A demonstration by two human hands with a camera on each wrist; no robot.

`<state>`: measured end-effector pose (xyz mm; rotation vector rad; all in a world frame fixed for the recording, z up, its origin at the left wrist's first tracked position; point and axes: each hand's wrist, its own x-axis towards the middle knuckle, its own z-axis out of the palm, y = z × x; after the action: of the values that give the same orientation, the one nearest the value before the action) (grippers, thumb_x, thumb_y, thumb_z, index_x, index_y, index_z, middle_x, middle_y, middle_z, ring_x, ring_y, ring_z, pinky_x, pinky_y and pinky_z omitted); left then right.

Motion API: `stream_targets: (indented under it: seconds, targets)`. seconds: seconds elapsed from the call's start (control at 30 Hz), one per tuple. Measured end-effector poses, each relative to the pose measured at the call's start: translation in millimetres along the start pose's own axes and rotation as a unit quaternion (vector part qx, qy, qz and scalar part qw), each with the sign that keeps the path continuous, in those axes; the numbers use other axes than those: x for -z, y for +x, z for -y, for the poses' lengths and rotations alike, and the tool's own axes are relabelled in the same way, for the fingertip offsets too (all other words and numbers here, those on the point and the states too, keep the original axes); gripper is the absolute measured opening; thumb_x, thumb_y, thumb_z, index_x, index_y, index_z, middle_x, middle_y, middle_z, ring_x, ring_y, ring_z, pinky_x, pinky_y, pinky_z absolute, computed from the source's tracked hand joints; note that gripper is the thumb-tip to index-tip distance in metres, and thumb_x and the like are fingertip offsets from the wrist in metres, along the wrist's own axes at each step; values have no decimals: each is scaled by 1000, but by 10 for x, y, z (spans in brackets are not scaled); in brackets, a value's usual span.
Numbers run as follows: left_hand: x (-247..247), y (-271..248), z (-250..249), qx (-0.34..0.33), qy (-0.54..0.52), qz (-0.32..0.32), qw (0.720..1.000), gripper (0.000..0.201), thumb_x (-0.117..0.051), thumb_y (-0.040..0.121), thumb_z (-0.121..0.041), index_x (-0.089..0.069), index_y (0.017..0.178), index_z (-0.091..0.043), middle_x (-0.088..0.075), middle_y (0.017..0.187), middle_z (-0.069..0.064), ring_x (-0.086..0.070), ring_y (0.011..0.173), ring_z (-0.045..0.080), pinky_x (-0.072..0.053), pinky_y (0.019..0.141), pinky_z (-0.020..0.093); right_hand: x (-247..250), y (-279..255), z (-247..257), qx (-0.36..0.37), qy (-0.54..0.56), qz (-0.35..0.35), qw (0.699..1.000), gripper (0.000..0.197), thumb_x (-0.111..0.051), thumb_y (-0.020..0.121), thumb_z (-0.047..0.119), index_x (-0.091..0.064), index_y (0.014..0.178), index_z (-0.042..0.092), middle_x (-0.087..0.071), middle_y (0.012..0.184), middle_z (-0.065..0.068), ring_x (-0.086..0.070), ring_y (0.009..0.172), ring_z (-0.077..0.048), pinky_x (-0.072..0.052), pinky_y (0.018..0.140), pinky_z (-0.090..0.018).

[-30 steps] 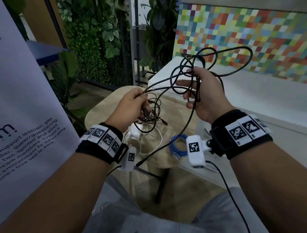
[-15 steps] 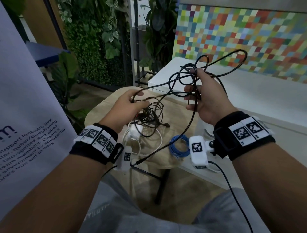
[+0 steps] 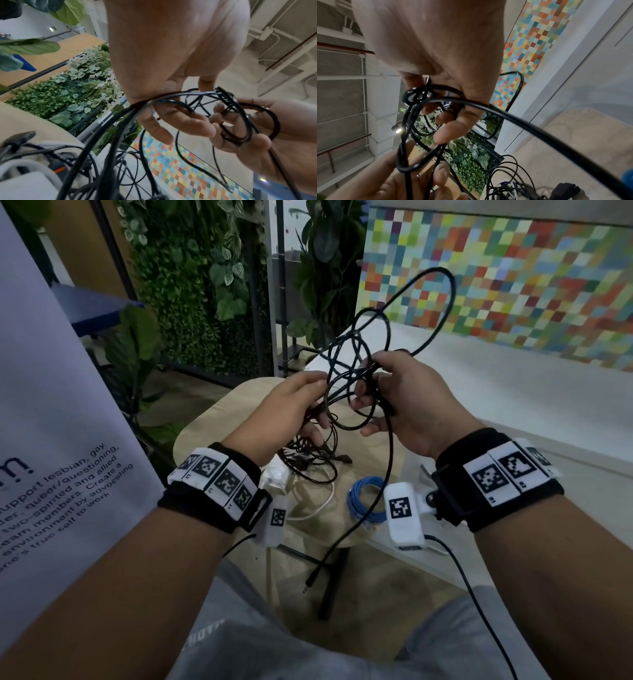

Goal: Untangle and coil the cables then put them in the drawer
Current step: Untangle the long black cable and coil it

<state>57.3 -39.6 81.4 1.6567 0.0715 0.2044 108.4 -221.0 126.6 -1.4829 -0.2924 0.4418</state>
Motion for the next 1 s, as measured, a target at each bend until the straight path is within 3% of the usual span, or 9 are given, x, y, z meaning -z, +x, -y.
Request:
stream_targets:
  seconds: [0.13, 0.23, 0.4, 0.5, 0.57, 0.7, 0.8, 0.9, 1.0]
  targets:
    - [-27, 12, -55, 0, 8, 3, 1000, 19, -52, 107, -28, -67, 105, -15, -52, 68, 6, -48, 49, 17, -37, 44, 26, -51, 9, 11, 2, -35, -21, 999, 24, -48, 103, 32, -67, 102, 18, -65, 85, -4, -64, 82, -23, -53, 56, -36]
    - [-33, 2, -59, 1, 18, -14, 1000, 23, -50, 108, -24, -55, 86, -19, -48, 64, 5, -40, 42, 13, -32, 44, 25, -63, 31, 23, 4, -41, -47, 998, 22, -51, 104, 34, -67, 103, 18, -67, 88, -5, -67, 83, -21, -56, 65, -43]
    - [12, -4, -15, 13, 14, -95, 995, 26, -44, 110, -27, -49, 86, -16, -49, 73, 14, -42, 40, 11, -29, 48, 30, 7, 84, 10, 16, -54, -96, 994, 18, -56, 100, 43, -65, 102, 26, -65, 92, 2, -72, 100, -24, -56, 81, -44]
    - [58, -13, 44, 21, -4, -153, 988, 30, -41, 110, -32, -47, 85, -19, -51, 75, 5, -51, 54, 18, -29, 45, 25, 51, 80, 22, 16, -7, -111, 994, 12, -63, 99, 38, -63, 101, 26, -61, 97, 0, -72, 109, -29, -60, 86, -53]
    - [92, -21, 67, 28, -9, -189, 981, 28, -40, 111, -33, -46, 88, -19, -57, 77, 3, -49, 49, 19, -31, 41, 24, 71, 73, 43, 15, 15, -121, 992, 7, -64, 98, 31, -61, 100, 24, -57, 95, -1, -72, 111, -33, -60, 85, -57]
    - [162, -41, 77, 44, -13, -203, 978, 24, -45, 109, -24, -50, 86, -19, -54, 74, 3, -56, 52, 16, -42, 45, 23, 104, 51, 75, 14, 31, -129, 991, 7, -62, 99, 27, -59, 103, 23, -53, 100, -5, -74, 93, -35, -59, 84, -64]
    - [195, -58, 69, 35, 89, -197, 976, 18, -56, 97, -13, -62, 82, -23, -54, 73, -5, -46, 47, 2, -37, 50, 22, 94, 27, 56, 17, 6, -114, 993, 9, -64, 100, 26, -58, 102, 19, -51, 104, -7, -67, 75, -29, -61, 79, -62]
    - [179, -68, -17, -19, 163, -203, 965, 22, -59, 90, -14, -71, 99, -30, -64, 97, -2, -56, 67, 3, -45, 62, 26, 23, 10, 28, 28, -38, -86, 995, 11, -67, 99, 25, -58, 97, 19, -54, 100, -7, -63, 65, -26, -57, 83, -66]
    - [92, -71, -140, -97, 175, -140, 970, 34, -65, 95, -22, -64, 126, -36, -65, 120, -5, -62, 98, 2, -49, 83, 20, -72, 2, 7, 40, -80, -45, 995, 11, -69, 98, 26, -60, 95, 21, -57, 98, -5, -64, 66, -24, -57, 87, -62]
